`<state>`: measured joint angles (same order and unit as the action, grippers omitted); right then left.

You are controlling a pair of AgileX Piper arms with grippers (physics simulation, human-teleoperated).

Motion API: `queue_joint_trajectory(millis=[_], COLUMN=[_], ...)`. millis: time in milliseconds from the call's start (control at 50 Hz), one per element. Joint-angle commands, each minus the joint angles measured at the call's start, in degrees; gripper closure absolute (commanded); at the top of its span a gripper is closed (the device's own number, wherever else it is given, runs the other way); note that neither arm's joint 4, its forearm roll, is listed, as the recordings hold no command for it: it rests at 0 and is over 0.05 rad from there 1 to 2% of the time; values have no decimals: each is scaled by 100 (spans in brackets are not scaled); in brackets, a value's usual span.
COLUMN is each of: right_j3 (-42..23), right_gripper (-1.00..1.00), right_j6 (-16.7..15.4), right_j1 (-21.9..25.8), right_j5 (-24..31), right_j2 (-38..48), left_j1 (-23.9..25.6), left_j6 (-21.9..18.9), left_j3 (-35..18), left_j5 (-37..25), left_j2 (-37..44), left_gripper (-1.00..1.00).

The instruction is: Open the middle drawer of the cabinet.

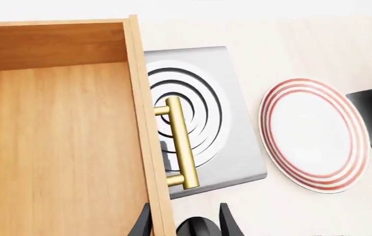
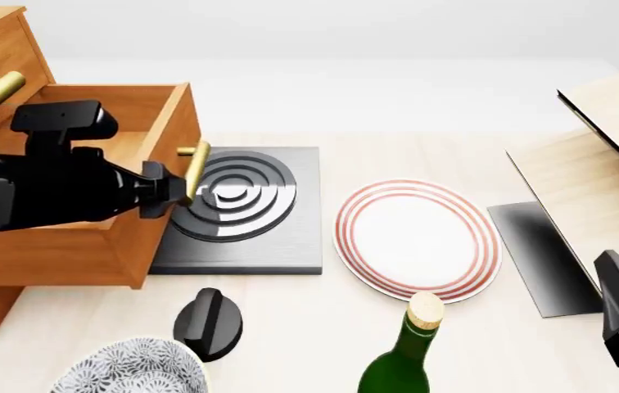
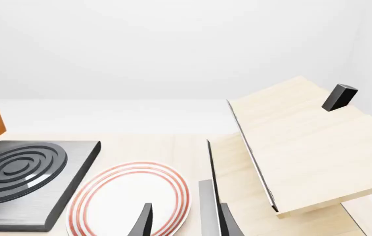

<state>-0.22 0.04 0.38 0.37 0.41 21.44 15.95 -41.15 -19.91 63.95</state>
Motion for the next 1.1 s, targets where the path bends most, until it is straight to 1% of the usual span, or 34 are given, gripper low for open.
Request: queue_joint_trajectory(millis=[20,140,260,780,1100], right_j3=[3,3,3,3,3], right_gripper=[-100,-100,-100,-100,-100], right_j6=[0,0,0,-2,0], right_j1=[-10,-8,-9,-8,-10], right_j5=[-17,-17,-17,-17,-17], right_j2=[-2,-1,-1,0,-2], left_j1=[504,605,551,402,459], left_j6=[-227,-203,-284,-704,-790], left_j3=[-76,-79,-91,-252,-339], left_j5=[79,90,79,-290,-445], left_j2=[-49,-51,-111,-943,-1227], left_gripper=[-100,-100,-100,-100,-100])
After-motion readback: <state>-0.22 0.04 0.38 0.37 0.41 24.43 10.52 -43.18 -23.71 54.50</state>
